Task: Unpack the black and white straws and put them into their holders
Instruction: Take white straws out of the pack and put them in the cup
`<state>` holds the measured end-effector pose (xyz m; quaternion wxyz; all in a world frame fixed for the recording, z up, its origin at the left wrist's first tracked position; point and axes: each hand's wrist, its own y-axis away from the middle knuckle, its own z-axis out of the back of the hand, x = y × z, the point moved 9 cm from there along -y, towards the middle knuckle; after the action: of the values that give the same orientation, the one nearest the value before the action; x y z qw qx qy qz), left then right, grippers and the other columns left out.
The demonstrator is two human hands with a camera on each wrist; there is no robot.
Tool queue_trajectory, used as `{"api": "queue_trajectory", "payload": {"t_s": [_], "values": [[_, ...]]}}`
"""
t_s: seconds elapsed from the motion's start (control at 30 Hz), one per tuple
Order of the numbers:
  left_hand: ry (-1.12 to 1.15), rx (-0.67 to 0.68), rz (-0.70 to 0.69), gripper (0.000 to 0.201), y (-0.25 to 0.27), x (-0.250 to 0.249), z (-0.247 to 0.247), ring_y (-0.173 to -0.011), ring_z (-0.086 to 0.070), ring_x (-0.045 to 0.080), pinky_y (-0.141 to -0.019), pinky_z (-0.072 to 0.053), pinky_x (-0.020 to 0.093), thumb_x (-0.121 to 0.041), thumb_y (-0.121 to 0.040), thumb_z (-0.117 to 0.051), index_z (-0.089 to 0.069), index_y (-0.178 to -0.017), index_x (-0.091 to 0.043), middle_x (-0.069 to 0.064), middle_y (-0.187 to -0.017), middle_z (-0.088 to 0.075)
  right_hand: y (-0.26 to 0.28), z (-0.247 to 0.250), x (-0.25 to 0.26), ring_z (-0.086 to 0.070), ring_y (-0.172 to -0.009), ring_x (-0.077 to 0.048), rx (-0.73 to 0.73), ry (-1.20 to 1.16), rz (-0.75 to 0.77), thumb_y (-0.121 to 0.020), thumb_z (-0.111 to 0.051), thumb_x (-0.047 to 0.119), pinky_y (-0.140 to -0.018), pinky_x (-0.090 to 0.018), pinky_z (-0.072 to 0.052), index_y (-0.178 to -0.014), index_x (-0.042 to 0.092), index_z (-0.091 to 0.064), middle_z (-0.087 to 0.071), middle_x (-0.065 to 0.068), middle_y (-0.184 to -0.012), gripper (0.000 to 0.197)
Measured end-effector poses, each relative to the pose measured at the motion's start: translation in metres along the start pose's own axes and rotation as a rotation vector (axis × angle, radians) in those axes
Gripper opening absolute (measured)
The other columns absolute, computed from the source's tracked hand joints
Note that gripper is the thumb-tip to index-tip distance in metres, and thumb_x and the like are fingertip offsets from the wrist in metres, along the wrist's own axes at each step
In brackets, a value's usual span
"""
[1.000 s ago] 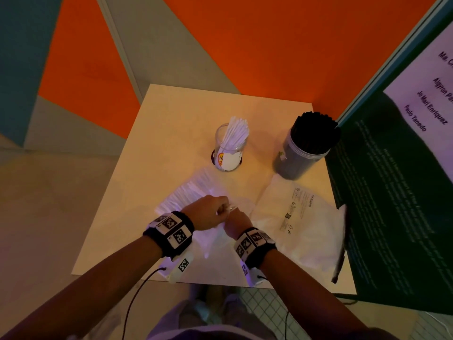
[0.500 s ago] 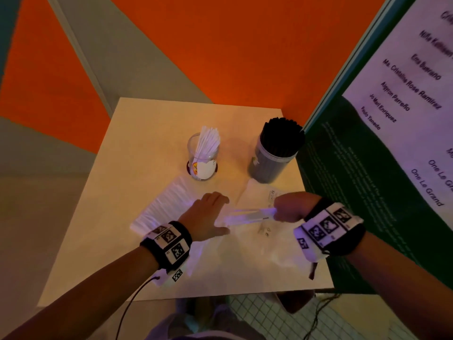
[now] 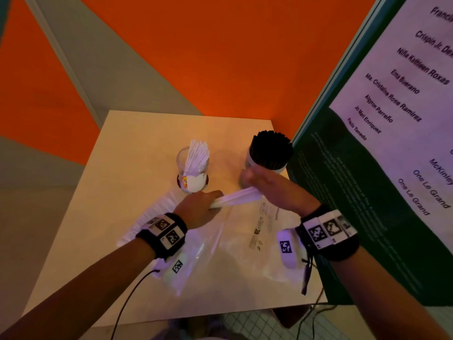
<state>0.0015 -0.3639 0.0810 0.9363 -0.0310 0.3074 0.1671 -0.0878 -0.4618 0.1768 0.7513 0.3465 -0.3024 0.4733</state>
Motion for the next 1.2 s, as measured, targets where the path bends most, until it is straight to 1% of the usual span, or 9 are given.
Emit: {"api": "queue_trajectory", "payload": {"t_s": [0.1, 0.27, 0.37, 0.5, 0.73, 0.83, 0.97, 1.1, 1.2], "values": [[0.0, -0.059, 0.044, 0.019, 0.001, 0.013, 0.014, -0.076, -0.062, 0.035, -0.063, -0.045, 0.037, -0.022, -0.093, -0.056, -0.059, -0.109, -0.013, 0.016, -0.086, -0.066, -0.011, -0.001, 0.001, -0.055, -0.105, 0.0, -0.314, -0.31, 0.065, -0.1, -0.024, 0.039, -0.097, -0.031, -0.042, -0.111, 0.015, -0.063, -0.06, 0.012, -0.112, 0.047], [0.024, -0.07, 0.086, 0.022, 0.0, 0.027, 0.022, -0.079, -0.061, 0.033, -0.061, -0.033, 0.029, -0.025, -0.094, -0.055, -0.059, -0.112, -0.012, 0.014, -0.091, -0.066, -0.038, -0.029, 0.012, -0.063, -0.108, -0.015, -0.391, -0.56, 0.122, -0.106, -0.023, 0.027, -0.101, -0.048, -0.045, -0.09, 0.025, -0.068, -0.069, 0.003, -0.105, 0.047], [0.085, -0.108, 0.124, 0.026, 0.0, 0.037, 0.033, -0.082, -0.061, 0.033, -0.062, -0.032, 0.027, -0.027, -0.095, -0.055, -0.059, -0.116, -0.013, 0.014, -0.094, -0.066, -0.05, -0.027, 0.009, -0.061, -0.111, -0.018, -0.44, -0.746, 0.189, -0.1, -0.039, 0.034, -0.102, -0.05, -0.044, -0.11, 0.012, -0.06, -0.066, -0.004, -0.11, 0.032], [0.207, -0.18, 0.129, 0.026, -0.013, 0.04, 0.052, -0.079, -0.06, 0.03, -0.062, -0.037, 0.031, -0.03, -0.097, -0.052, -0.061, -0.113, -0.012, 0.013, -0.093, -0.067, -0.069, -0.042, 0.009, -0.058, -0.111, -0.025, -0.433, -1.038, 0.235, -0.085, -0.064, 0.023, -0.094, -0.043, -0.047, -0.126, 0.024, -0.04, -0.061, -0.012, -0.113, 0.048], [0.135, -0.226, 0.124, 0.053, -0.054, 0.063, 0.076, -0.092, -0.06, 0.028, -0.066, -0.039, 0.03, -0.046, -0.091, -0.056, -0.042, -0.134, -0.019, 0.008, -0.113, -0.062, -0.115, -0.008, 0.042, -0.063, -0.078, -0.018, -0.502, -0.853, 0.402, -0.094, -0.043, -0.007, -0.078, -0.032, -0.052, -0.108, 0.021, -0.041, -0.056, -0.003, -0.078, 0.031], [0.009, -0.241, 0.082, 0.075, -0.064, 0.082, 0.082, -0.122, -0.044, 0.024, -0.093, -0.041, 0.038, -0.047, -0.085, -0.065, -0.03, -0.144, -0.015, 0.006, -0.138, -0.044, -0.132, 0.027, 0.043, -0.063, -0.081, -0.019, -0.614, -0.754, 0.456, -0.096, -0.042, -0.006, -0.086, -0.04, -0.051, -0.114, 0.028, -0.038, -0.055, -0.003, -0.081, 0.039], [-0.225, -0.15, 0.122, 0.079, -0.071, 0.115, 0.073, -0.141, -0.021, 0.025, -0.109, -0.029, 0.04, -0.049, -0.088, -0.059, -0.022, -0.147, -0.011, 0.01, -0.15, -0.025, -0.16, 0.027, 0.034, -0.065, -0.091, -0.022, -0.647, -0.592, 0.432, -0.099, -0.04, 0.001, -0.09, -0.029, -0.05, -0.122, 0.037, -0.033, -0.052, -0.014, -0.09, 0.043], [-0.224, -0.107, 0.14, 0.065, -0.075, 0.134, 0.061, -0.142, -0.023, 0.022, -0.111, -0.027, 0.036, -0.046, -0.093, -0.052, -0.032, -0.142, -0.009, 0.011, -0.152, -0.027, -0.188, -0.011, 0.008, -0.062, -0.096, -0.01, -0.552, -0.431, 0.31, -0.099, -0.043, 0.005, -0.083, -0.022, -0.048, -0.117, 0.022, -0.042, -0.056, -0.01, -0.096, 0.025], [-0.169, -0.13, 0.12, 0.051, -0.078, 0.137, 0.06, -0.126, -0.042, 0.027, -0.098, -0.037, 0.032, -0.038, -0.094, -0.053, -0.042, -0.131, -0.004, 0.013, -0.141, -0.04, -0.201, -0.032, -0.013, -0.05, -0.109, -0.012, -0.521, -0.154, 0.233, -0.093, -0.058, 0.012, -0.097, -0.021, -0.04, -0.118, 0.01, -0.053, -0.054, -0.005, -0.115, 0.026]]}}
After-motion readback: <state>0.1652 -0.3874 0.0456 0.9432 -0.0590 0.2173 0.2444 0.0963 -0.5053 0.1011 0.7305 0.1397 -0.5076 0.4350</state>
